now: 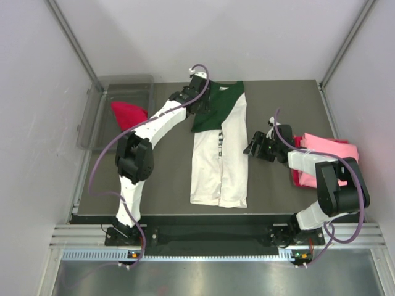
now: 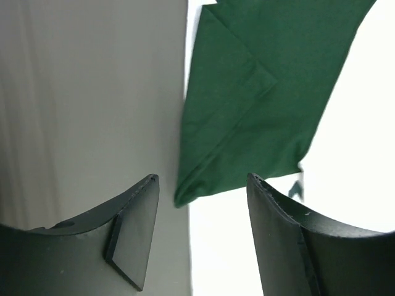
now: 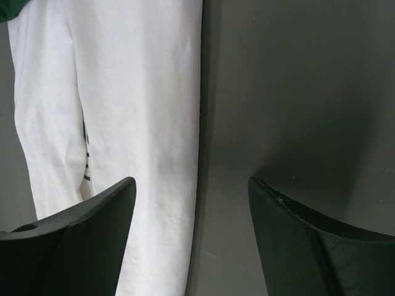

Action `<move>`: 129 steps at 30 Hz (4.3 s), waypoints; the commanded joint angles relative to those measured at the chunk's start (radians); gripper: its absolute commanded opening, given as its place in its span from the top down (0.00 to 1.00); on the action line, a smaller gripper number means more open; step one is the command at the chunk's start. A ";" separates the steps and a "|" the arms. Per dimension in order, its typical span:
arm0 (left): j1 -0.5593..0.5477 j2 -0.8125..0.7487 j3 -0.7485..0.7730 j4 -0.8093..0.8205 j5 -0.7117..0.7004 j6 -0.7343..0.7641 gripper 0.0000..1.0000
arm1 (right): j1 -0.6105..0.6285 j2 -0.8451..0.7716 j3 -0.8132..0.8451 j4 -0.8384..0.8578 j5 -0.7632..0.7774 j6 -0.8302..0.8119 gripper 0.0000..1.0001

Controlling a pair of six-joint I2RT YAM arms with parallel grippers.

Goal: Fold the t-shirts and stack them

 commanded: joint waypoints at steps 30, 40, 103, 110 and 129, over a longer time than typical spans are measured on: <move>-0.002 0.309 0.286 -0.157 0.056 0.409 0.49 | -0.003 -0.014 -0.002 0.038 0.016 -0.016 0.27; 0.014 0.281 0.259 -0.186 0.063 0.352 0.49 | -0.003 -0.011 -0.002 0.037 0.019 -0.016 0.27; -0.093 -0.777 -1.082 0.167 0.483 -0.245 0.22 | 0.347 -0.660 -0.297 -0.466 0.114 0.253 0.44; -0.149 -0.909 -1.298 0.265 0.551 -0.352 0.30 | 0.514 -0.836 -0.440 -0.485 0.156 0.424 0.59; -0.150 -0.934 -1.421 0.385 0.585 -0.407 0.44 | 0.612 -0.772 -0.462 -0.463 0.281 0.503 1.00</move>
